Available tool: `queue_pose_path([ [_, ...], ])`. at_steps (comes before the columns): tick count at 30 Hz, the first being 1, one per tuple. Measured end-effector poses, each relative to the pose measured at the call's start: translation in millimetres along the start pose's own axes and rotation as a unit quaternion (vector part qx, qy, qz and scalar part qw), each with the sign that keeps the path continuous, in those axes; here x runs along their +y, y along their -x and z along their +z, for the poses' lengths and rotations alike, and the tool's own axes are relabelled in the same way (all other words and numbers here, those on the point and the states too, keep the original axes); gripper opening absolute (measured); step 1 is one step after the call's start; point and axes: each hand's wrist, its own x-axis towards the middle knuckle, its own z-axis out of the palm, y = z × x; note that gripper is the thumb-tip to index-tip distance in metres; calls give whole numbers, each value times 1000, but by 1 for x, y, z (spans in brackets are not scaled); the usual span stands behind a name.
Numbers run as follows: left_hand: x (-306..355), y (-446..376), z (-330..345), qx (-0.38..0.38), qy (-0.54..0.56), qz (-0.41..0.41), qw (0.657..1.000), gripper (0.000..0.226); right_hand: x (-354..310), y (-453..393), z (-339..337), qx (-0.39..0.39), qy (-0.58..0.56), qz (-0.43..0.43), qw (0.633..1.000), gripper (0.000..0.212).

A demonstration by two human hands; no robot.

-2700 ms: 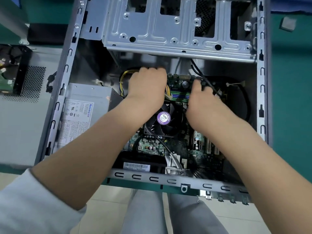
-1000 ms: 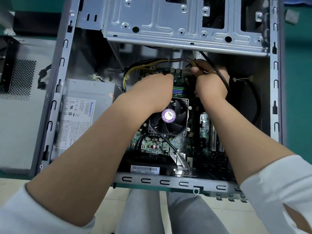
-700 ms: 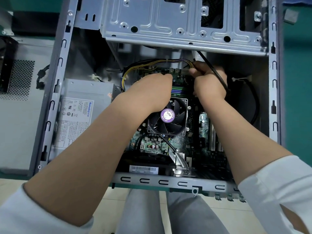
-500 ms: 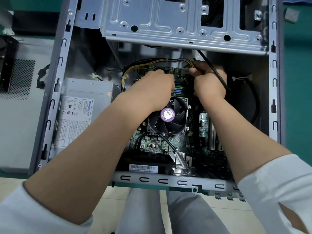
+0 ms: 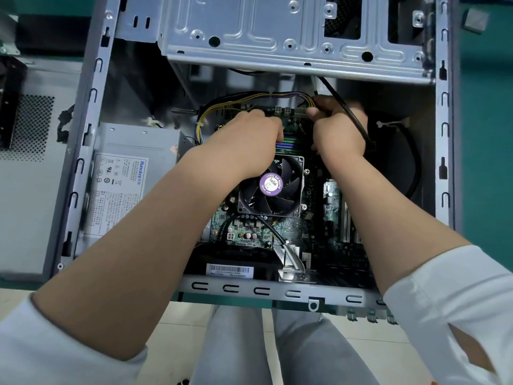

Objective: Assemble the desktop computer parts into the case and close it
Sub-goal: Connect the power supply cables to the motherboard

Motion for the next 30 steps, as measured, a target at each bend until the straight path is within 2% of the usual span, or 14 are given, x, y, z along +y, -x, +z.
queue_pose_path([
  [4,0,0,0,0,5,1,1000,38,2,-1,0,-4,-8,3,1000,32],
  [16,-1,0,0,-1,5,-1,1000,38,4,-5,1,0,11,-4,1000,28],
  [21,-1,0,-1,-6,2,-1,1000,38,3,-4,3,7,0,17,1000,38],
  [24,0,1,-1,-6,3,-6,1000,38,5,-3,3,2,22,-5,1000,20],
  [28,7,2,-4,47,-29,-12,998,39,8,-2,2,3,69,-42,997,18],
  [30,11,1,-4,72,-59,7,996,46,8,-1,2,2,43,-30,999,17],
])
